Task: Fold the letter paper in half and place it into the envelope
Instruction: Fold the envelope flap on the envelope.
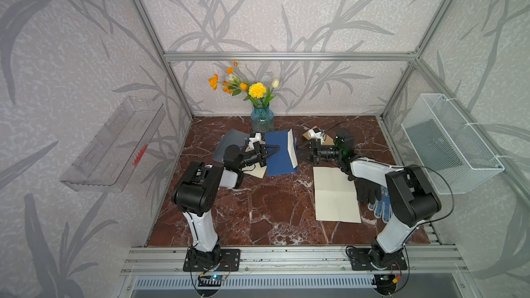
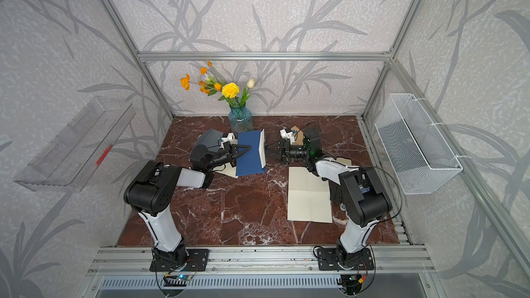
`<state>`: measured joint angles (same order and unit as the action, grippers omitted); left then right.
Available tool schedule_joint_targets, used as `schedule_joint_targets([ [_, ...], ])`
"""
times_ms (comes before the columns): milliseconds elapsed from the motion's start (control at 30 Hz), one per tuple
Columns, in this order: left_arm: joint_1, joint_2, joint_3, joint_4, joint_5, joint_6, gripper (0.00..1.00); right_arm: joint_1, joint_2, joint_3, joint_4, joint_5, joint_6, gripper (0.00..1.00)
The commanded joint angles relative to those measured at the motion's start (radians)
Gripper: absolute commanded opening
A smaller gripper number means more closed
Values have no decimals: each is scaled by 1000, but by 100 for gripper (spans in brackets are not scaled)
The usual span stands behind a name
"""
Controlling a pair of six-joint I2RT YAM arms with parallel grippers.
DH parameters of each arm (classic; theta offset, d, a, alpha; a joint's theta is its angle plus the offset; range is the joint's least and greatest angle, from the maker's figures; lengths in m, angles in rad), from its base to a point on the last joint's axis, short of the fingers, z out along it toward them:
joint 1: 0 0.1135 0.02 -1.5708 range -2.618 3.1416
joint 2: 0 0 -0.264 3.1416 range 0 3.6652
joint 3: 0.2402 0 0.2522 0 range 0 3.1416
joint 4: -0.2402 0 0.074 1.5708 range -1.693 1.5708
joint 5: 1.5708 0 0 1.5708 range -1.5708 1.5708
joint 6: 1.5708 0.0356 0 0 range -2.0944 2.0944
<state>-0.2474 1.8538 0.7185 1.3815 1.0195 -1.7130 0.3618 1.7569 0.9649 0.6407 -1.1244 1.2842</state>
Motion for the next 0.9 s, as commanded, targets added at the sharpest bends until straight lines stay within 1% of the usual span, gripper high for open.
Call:
schedule_joint_targets([
  [0,-6,-19,-5,29,35,-14,0,39,48,47,33,-13,-2,59],
  [133,-6,-20,-7,30,36,-17,0,62,78,60,91,-1,34,60],
  [267,-8,-23,-12,30,40,-15,0,73,92,78,92,6,44,60],
  [333,-9,-24,-13,30,43,-17,0,77,101,88,132,10,54,56],
  [400,-9,-24,-13,30,47,-17,0,80,115,99,159,13,74,41],
  [533,-9,-16,-5,30,52,-20,0,89,140,116,207,4,115,5],
  [567,-9,-13,-1,30,54,-20,0,90,138,119,196,2,108,0],
  [600,-8,-9,4,30,56,-23,0,89,131,120,173,2,90,0],
  [633,-7,-6,8,30,59,-26,7,89,122,121,132,0,60,0],
  [667,-4,-1,11,31,63,-31,26,89,108,125,46,1,11,0],
  [700,1,1,9,30,66,-34,54,87,89,126,-31,5,-46,0],
  [733,6,1,2,30,66,-36,70,85,75,127,-98,13,-94,0],
  [767,15,-3,-12,30,61,-32,92,83,61,131,-181,23,-153,0],
  [800,22,-9,-25,29,57,-27,100,82,52,136,-251,30,-202,0],
  [867,30,-14,-48,29,49,-17,100,80,52,138,-336,42,-260,0],
])
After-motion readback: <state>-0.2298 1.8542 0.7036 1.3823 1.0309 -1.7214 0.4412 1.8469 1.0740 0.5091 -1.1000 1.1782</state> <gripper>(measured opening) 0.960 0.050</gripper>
